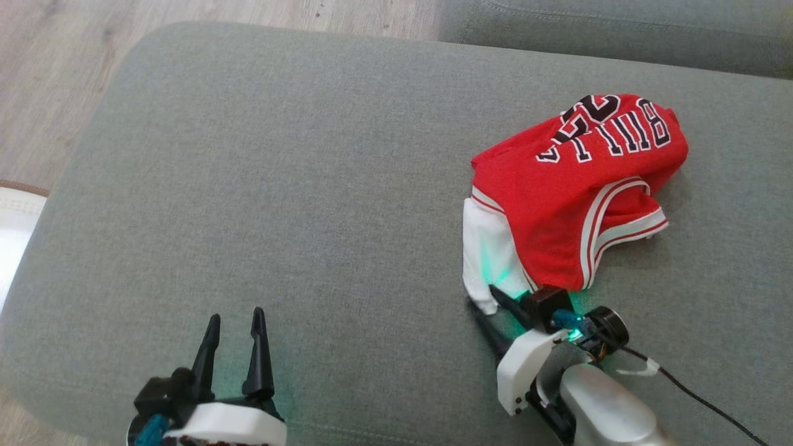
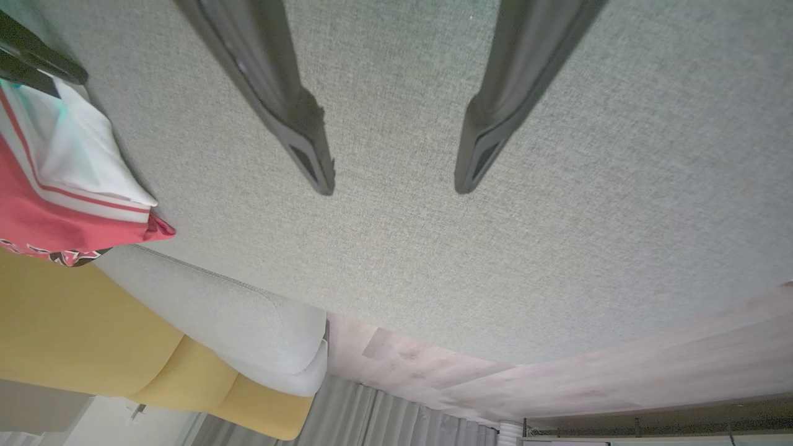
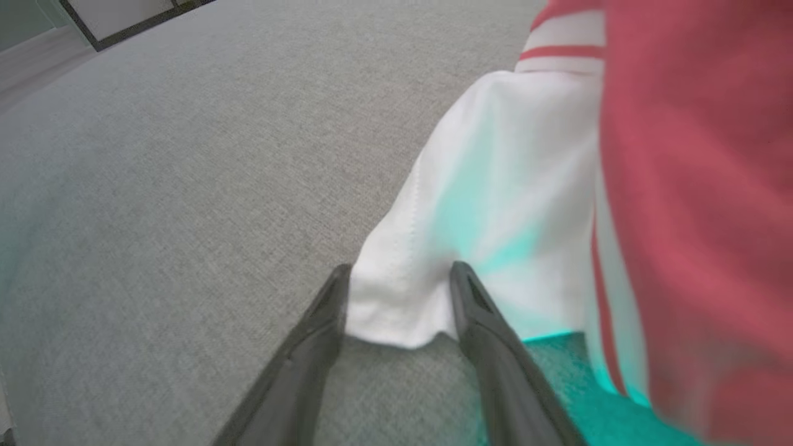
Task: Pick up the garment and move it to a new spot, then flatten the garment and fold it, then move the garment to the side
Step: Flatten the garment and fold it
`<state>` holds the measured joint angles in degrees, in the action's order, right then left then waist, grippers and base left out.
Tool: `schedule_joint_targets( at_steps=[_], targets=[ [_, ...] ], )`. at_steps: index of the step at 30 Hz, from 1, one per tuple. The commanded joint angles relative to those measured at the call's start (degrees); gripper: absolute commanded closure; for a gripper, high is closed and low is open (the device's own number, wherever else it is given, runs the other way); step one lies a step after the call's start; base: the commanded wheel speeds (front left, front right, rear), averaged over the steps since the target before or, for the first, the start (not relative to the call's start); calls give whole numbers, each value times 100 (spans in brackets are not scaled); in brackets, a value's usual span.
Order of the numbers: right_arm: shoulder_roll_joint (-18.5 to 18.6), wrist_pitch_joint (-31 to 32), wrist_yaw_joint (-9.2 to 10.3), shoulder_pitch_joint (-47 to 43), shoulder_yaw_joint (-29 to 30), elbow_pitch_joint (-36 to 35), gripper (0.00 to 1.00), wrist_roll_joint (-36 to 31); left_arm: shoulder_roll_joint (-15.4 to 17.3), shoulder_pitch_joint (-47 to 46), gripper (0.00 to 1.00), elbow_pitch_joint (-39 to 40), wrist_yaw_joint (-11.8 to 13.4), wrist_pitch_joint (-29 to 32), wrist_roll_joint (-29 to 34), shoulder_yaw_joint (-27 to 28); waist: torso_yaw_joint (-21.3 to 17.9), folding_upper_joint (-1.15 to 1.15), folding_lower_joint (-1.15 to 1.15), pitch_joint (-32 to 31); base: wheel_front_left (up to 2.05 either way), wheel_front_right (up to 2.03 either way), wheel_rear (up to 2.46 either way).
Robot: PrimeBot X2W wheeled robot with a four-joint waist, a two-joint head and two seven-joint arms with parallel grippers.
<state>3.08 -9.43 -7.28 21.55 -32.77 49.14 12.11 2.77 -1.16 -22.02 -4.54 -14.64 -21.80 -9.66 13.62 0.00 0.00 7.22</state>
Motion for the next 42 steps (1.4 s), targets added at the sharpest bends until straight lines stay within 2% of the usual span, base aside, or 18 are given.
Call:
schedule_joint_targets(
  at_steps=[1,7,12,16,20,26,27,31,37,42],
  targets=[
    [-20,51,-21,-14,-123,83,100,105,11,-179,0,126,20,-36,-24,193,-36,0,0,-44,0,0,0],
    [-20,-415,-21,133,19,-78,100,320,11,-122,0,91,31,-36,-52,212,-197,0,0,-210,0,0,0],
    [-20,-550,-21,700,225,-991,100,457,11,-121,0,86,44,-36,-72,134,-252,0,0,-365,0,0,0],
    [-18,-554,-21,1370,532,-1815,100,204,11,-122,0,58,47,-36,-76,64,-160,0,0,-482,0,0,0],
    [87,-555,-21,2182,665,-2068,100,-16,11,-115,0,9,38,-36,-146,-96,129,0,0,-585,0,0,0],
    [559,-556,-21,3607,409,-1920,100,-351,11,-188,0,-46,19,-36,-326,-524,923,0,0,-614,0,0,0],
    [559,-556,-21,3607,409,-1920,100,-351,11,-188,0,-46,19,-36,-326,-524,923,0,0,-614,0,0,0],
    [873,-556,-21,4517,246,-1613,100,-547,10,-185,0,-116,28,-36,-412,-791,1492,0,0,-632,0,0,0],
    [1123,-556,-21,5509,81,-1484,100,-777,10,-44,0,124,182,-36,-585,-693,1648,0,0,-382,0,0,0],
    [1804,-556,-21,5201,-5,-1260,100,-769,10,21,0,67,124,-36,-498,-690,1632,0,0,-361,0,0,0]
  ],
)
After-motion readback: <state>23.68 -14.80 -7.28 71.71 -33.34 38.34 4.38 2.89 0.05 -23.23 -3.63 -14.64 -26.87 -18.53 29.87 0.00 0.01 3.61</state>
